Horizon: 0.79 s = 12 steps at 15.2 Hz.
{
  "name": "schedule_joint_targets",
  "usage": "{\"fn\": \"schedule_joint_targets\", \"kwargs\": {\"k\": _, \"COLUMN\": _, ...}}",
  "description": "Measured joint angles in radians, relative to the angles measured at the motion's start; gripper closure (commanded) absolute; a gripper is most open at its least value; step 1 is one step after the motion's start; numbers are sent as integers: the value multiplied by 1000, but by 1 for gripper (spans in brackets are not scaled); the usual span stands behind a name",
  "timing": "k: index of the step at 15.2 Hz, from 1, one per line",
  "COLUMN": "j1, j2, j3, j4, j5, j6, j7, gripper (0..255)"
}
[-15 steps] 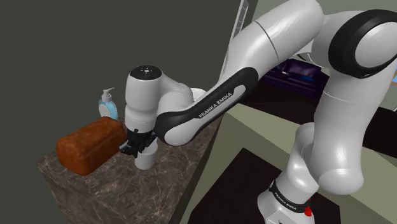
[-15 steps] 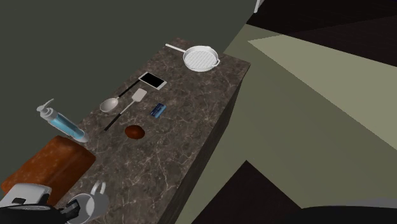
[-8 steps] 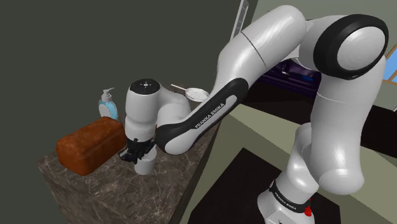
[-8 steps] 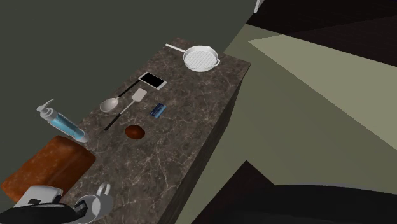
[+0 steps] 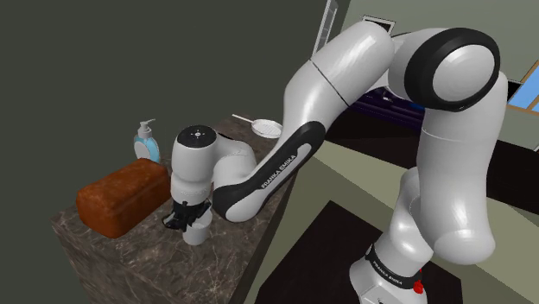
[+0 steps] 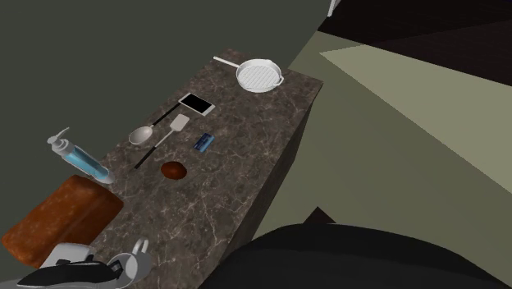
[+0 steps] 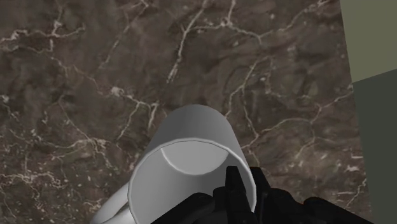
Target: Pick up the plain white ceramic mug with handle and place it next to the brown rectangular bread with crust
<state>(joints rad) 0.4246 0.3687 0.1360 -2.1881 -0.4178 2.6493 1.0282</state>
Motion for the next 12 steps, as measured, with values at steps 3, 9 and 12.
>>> {"fn": "schedule_joint_targets", "kwargs": {"k": 3, "j1": 1, "j2": 3, "j3": -1, "j4": 0, "j5": -2, "j6": 3, "j7": 2, "gripper": 255}}
{"fn": "schedule_joint_targets", "kwargs": {"k": 9, "j1": 1, "j2": 3, "j3": -1, "j4": 0, "j5": -3, "j6": 4, "j7": 2, "gripper": 0}}
{"fn": "schedule_joint_targets", "kwargs": {"k": 12, "j1": 1, "j2": 3, "j3": -1, "j4": 0, "j5": -3, "j6": 4, "j7": 2, "gripper": 0}}
